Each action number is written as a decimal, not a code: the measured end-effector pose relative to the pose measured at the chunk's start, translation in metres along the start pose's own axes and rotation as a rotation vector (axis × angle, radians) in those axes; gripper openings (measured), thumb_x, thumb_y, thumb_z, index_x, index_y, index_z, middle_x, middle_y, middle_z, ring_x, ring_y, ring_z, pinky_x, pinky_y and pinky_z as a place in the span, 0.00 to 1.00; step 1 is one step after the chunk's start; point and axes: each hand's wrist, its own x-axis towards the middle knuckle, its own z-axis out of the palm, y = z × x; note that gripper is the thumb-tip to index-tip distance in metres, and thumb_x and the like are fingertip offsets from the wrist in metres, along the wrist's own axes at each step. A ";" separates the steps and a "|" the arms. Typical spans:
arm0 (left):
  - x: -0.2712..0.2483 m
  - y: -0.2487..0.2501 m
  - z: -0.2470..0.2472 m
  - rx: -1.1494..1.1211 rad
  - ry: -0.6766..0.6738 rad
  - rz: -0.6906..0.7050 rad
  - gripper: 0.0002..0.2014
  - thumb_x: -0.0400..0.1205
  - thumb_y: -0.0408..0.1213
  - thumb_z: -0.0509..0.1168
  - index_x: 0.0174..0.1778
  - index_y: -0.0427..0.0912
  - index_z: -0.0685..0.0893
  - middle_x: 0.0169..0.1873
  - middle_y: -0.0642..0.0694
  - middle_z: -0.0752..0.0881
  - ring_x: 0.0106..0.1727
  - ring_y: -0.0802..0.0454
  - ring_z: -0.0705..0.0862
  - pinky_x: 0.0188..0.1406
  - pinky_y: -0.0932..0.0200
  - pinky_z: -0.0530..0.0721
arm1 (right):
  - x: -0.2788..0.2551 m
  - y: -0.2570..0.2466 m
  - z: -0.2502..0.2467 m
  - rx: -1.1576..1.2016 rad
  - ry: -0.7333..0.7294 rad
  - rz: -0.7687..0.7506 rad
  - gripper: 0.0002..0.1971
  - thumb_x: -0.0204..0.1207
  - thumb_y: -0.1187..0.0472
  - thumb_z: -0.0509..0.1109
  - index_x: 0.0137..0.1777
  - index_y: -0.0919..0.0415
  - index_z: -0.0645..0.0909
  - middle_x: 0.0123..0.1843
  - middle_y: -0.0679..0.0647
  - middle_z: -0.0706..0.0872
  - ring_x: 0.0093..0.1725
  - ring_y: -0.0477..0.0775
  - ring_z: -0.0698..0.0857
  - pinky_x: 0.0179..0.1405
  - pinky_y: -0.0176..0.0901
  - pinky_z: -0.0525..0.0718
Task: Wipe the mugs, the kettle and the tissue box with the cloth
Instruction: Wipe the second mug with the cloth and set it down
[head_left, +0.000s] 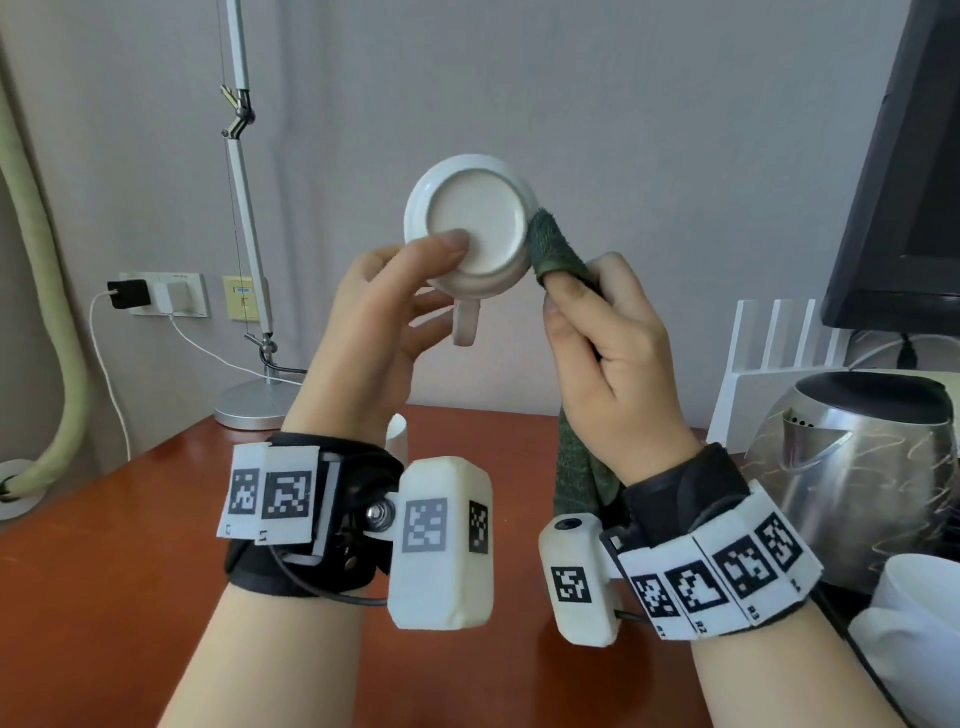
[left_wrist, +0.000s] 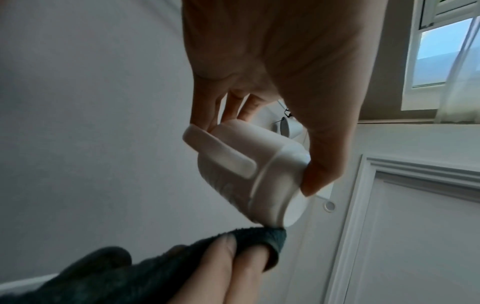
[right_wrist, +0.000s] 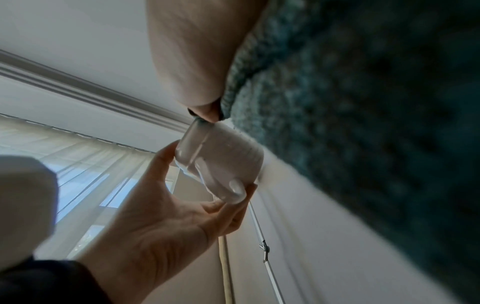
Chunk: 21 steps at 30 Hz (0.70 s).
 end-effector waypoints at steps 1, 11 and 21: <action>0.001 -0.001 0.002 -0.029 0.018 -0.019 0.32 0.56 0.50 0.76 0.55 0.39 0.82 0.41 0.46 0.84 0.45 0.45 0.85 0.44 0.56 0.87 | -0.001 0.001 0.001 -0.018 -0.008 -0.003 0.11 0.82 0.68 0.59 0.57 0.60 0.81 0.45 0.48 0.71 0.36 0.51 0.74 0.30 0.48 0.75; 0.000 0.002 -0.008 0.240 -0.051 -0.094 0.33 0.55 0.51 0.77 0.54 0.40 0.81 0.38 0.48 0.87 0.45 0.48 0.88 0.42 0.56 0.85 | 0.004 0.004 -0.007 -0.049 0.038 0.051 0.14 0.82 0.66 0.58 0.56 0.68 0.85 0.43 0.49 0.71 0.37 0.54 0.74 0.29 0.57 0.76; -0.008 0.004 0.022 -0.056 0.120 -0.253 0.15 0.77 0.47 0.72 0.49 0.38 0.85 0.43 0.35 0.83 0.50 0.36 0.89 0.62 0.39 0.86 | -0.004 -0.001 0.004 -0.203 -0.068 0.035 0.16 0.79 0.69 0.59 0.62 0.65 0.84 0.45 0.56 0.76 0.35 0.55 0.76 0.26 0.45 0.75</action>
